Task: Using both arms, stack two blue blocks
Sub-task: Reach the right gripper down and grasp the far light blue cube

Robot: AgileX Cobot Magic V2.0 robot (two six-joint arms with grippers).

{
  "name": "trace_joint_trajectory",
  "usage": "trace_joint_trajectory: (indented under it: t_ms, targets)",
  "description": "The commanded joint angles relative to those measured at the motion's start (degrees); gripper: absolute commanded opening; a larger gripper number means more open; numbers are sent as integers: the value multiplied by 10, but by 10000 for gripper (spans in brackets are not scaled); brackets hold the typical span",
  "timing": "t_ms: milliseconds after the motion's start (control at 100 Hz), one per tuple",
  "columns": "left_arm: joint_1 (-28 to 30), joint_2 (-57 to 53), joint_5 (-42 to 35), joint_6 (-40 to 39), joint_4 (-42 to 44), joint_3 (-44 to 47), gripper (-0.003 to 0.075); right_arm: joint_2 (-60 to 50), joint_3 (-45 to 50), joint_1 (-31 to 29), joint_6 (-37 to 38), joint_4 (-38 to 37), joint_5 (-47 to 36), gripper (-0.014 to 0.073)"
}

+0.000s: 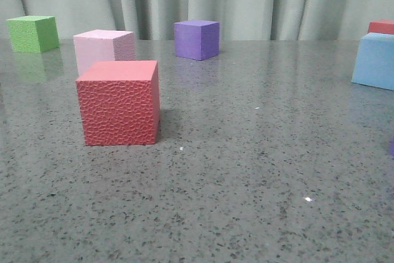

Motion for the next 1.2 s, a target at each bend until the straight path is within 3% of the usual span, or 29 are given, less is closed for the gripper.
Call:
trace_joint_trajectory:
  t_ms: [0, 1190]
  targets:
    - [0, 7, -35, 1, -4, -20, 681, -7, -33, -1, 39, -44, -12, 635]
    - [0, 7, -35, 1, -4, -20, 681, 126, -91, 0, 80, -66, -9, 635]
